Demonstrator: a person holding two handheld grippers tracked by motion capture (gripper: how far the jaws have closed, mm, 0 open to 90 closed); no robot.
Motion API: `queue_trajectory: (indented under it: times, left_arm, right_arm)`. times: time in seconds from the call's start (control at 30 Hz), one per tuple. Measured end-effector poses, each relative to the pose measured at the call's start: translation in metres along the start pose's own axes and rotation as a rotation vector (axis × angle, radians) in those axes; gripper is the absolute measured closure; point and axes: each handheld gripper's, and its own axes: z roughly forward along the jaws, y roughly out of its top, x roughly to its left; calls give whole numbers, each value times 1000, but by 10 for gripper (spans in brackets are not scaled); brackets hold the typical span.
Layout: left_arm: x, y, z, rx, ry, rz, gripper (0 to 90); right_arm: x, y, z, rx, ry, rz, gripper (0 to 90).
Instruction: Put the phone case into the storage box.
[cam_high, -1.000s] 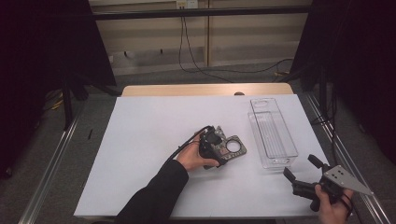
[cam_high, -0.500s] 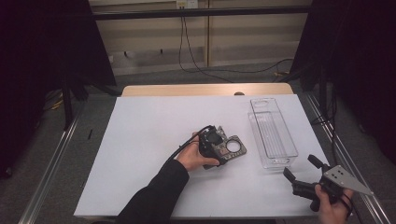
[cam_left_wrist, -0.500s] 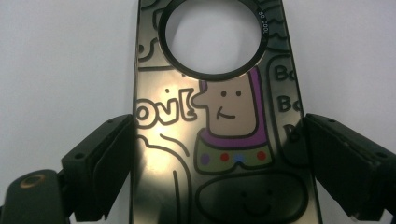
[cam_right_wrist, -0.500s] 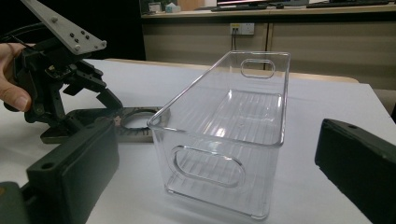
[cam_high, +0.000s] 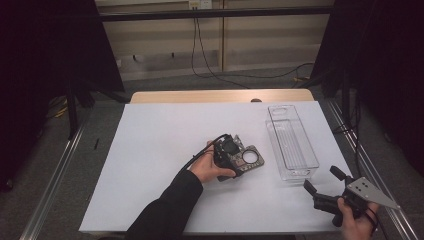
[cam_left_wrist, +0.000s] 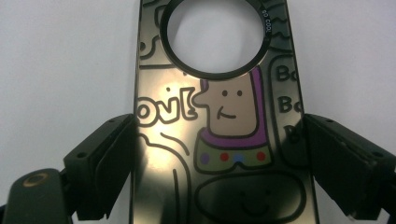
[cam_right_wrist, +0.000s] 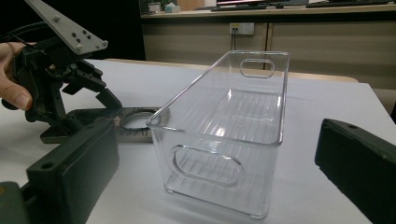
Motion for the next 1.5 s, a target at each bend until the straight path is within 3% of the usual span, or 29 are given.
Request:
queue_trajectory:
  times: [0.43,0.63,0.77,1.1,1.5]
  left_arm:
    - [4,-5,-8,-16,-1,-31,123]
    - [6,-10,-17,-72,1,-51,123]
    - [7,-13,-21,-90,12,-35,123]
    - [6,-23,-33,-234,71,-31,123]
    - [7,-38,-46,-357,50,-42,123]
  right_arm:
    - [0,0,0,0,-3,0,0]
    - [0,0,0,0,-3,2,0]
    - [0,0,0,0,-3,1,0]
    - [0,0,0,0,-4,1,0]
    - [0,0,0,0,-3,0,0]
